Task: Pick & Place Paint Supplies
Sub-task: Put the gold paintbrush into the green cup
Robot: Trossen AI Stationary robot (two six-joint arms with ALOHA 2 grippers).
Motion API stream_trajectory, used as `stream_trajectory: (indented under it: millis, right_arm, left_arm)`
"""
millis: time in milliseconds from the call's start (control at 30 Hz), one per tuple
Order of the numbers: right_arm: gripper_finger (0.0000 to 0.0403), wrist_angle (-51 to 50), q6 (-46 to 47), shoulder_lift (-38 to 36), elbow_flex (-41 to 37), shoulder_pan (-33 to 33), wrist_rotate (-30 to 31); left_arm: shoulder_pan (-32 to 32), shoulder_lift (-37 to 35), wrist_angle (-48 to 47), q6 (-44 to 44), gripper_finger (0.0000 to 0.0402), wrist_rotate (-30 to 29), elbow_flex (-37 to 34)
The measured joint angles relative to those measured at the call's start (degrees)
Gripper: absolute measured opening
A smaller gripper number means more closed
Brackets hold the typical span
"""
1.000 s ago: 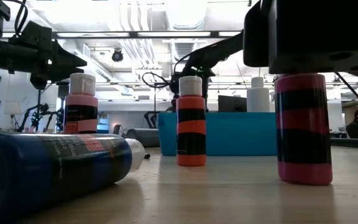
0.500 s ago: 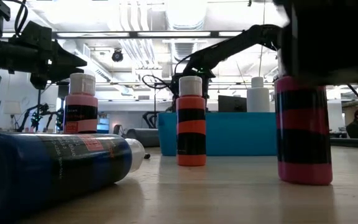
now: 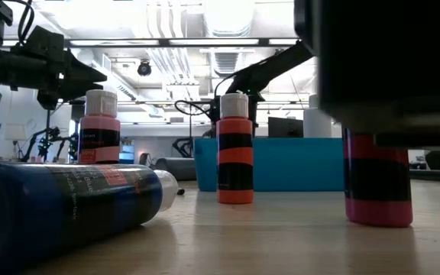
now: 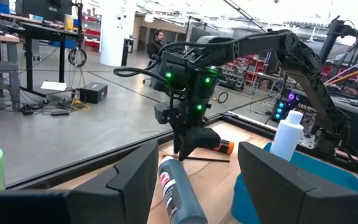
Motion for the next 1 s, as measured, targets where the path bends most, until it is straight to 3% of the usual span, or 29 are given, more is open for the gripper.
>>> stream_trajectory:
  millis: [533, 1000]
  right_arm:
    - [0.0018, -0.1, 1.2, 0.0, -0.4, 0.0, -0.4]
    - [0.0009, -0.8, 1.3, -0.1, -0.4, 0.0, -0.7]
  left_arm:
    - [0.0, 0.0, 0.0, 0.0, 0.0227, 0.0, 0.0]
    - [0.0, 0.0, 0.0, 0.0, 0.0227, 0.0, 0.0]
